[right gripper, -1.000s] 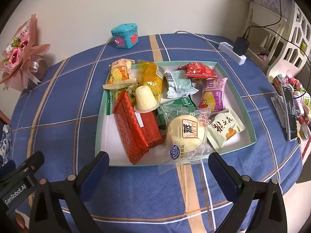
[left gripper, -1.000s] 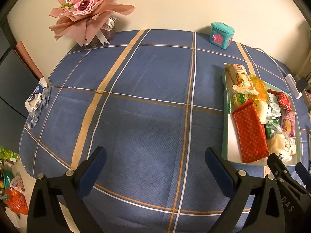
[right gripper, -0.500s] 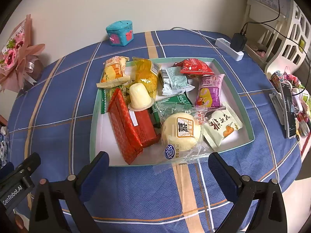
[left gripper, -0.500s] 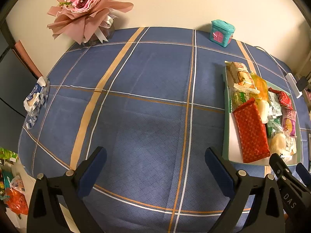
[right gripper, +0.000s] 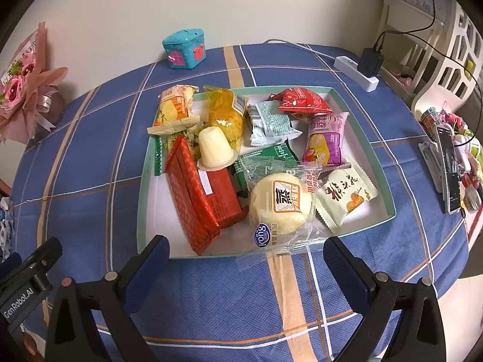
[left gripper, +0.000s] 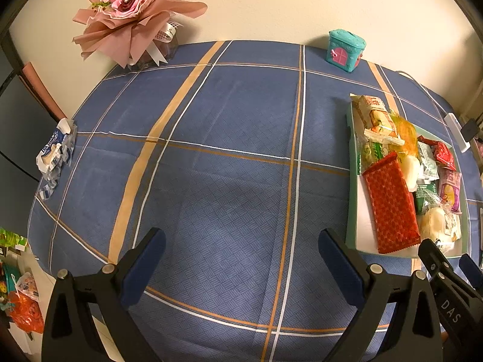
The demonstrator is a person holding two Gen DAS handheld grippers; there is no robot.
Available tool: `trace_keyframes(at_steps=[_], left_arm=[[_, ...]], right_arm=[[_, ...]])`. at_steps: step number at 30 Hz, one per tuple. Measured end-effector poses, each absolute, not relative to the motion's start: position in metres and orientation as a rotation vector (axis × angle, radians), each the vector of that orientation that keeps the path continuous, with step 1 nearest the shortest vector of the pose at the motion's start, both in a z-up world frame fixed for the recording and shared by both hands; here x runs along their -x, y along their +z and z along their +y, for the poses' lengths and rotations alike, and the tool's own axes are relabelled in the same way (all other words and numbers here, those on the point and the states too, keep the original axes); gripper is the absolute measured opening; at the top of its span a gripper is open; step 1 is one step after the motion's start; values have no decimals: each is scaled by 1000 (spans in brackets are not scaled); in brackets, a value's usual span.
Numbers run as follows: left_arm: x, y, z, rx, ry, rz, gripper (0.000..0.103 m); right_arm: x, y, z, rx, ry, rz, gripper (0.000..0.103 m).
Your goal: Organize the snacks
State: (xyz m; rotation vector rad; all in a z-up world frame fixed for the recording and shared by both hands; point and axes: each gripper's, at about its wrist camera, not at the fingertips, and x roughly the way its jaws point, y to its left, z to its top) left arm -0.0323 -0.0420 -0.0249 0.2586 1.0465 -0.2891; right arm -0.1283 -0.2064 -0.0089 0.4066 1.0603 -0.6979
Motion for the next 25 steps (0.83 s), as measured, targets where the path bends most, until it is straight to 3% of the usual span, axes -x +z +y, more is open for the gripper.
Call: trace_keyframes(at_steps=[25], left_arm=[[33,-20,-37,-240,-313,1019,101]], right_arm=[[129,-13,-205,-411,-699,1065,103]])
